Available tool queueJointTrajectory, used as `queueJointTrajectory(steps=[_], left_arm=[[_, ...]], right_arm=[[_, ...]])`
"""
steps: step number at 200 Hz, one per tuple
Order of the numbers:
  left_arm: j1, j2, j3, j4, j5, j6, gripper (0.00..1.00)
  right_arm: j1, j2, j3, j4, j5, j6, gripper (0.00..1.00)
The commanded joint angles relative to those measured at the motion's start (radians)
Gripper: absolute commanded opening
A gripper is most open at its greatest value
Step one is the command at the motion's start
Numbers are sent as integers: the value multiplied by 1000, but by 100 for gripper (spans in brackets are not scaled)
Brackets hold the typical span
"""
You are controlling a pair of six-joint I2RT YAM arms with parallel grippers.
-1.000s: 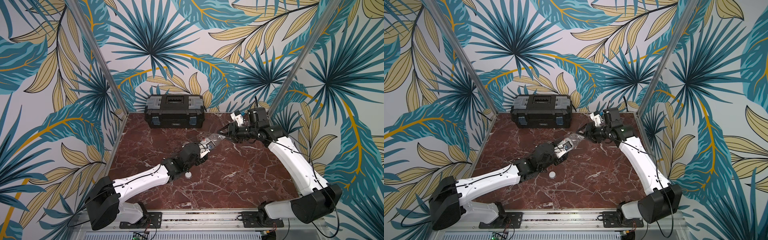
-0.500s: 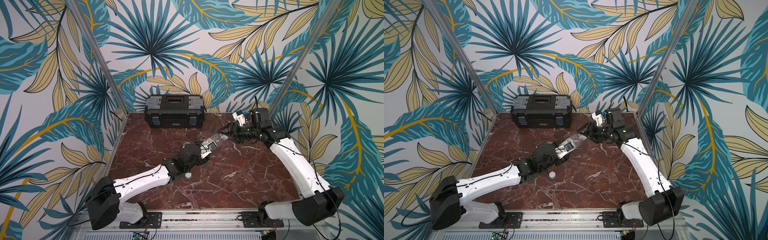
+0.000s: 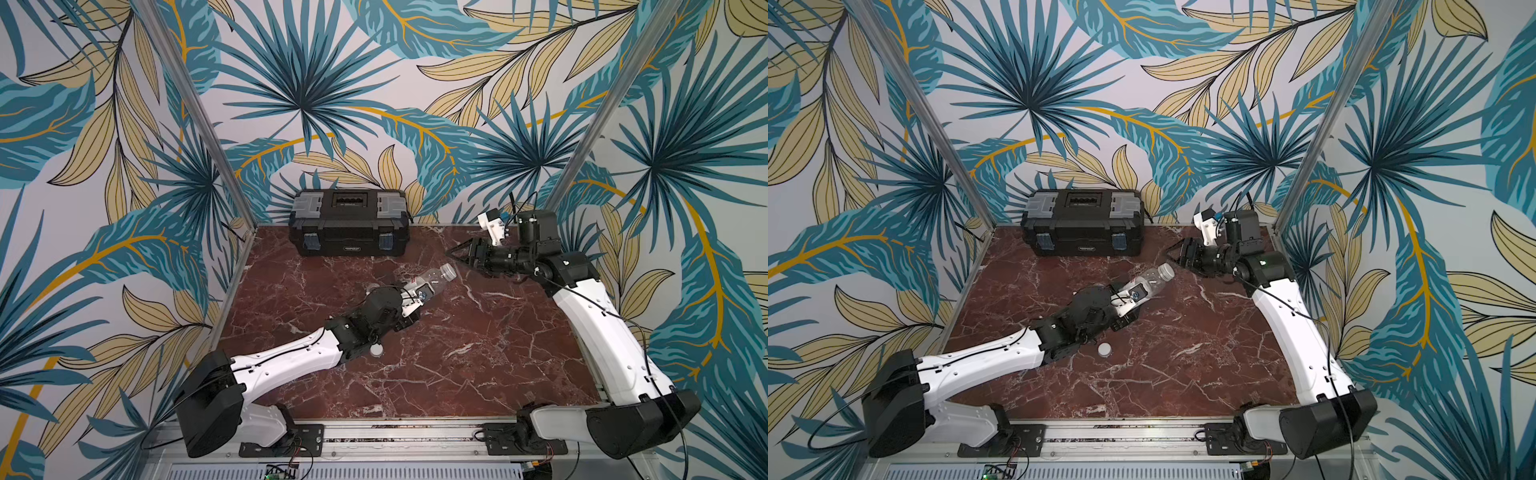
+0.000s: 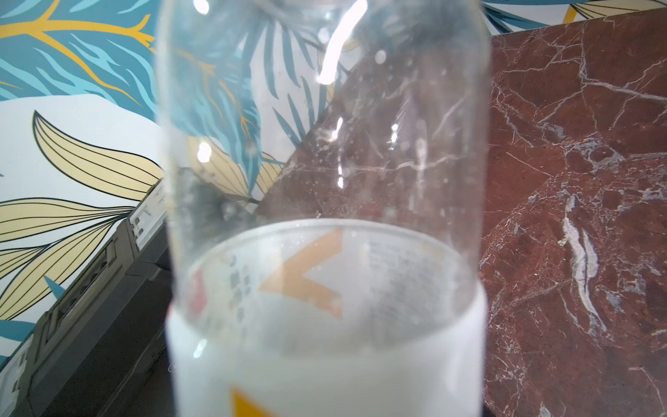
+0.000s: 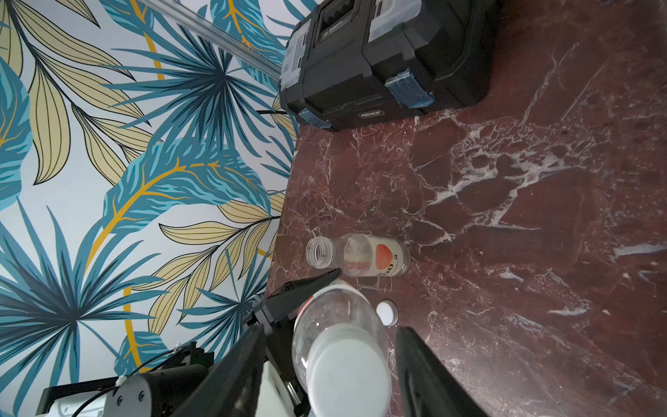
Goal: Screw on the bottle caps
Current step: Screw the bottle cap onto the plastic bottle.
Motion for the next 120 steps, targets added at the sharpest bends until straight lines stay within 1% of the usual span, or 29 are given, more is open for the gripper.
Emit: queueJointTrajectory(steps=[1, 21, 34, 44, 58, 61, 66, 88, 101, 120], left_arm=[[9, -12, 15, 25, 32, -19, 0], [21, -30, 8, 32, 71, -32, 0], [32, -45, 0, 36, 93, -40, 0], [43, -57, -7, 40, 114, -45, 0], [64, -75, -14, 38, 150, -57, 0], [69, -78, -15, 37, 183, -58, 0], [76, -84, -17, 34, 206, -61, 0], [93, -106, -17, 8, 275, -51, 0], [102, -115, -11, -23, 320, -36, 0], [108, -119, 3, -70, 358, -18, 0]], right_arm=[[-33, -10, 34, -55, 27, -134, 63], [-64, 5, 49, -85, 18, -233, 63], [-76, 4, 45, -86, -48, -322, 63], [-83, -7, 35, -84, -105, -426, 63], [-90, -37, 1, -61, -149, -545, 63], [-92, -43, -6, -57, -168, -577, 63], [-92, -54, -19, -53, -202, -624, 63], [-93, -101, -73, -69, -313, -848, 64], [-93, -121, -90, -84, -330, -924, 66], [-93, -123, -71, -145, -352, -1014, 67]])
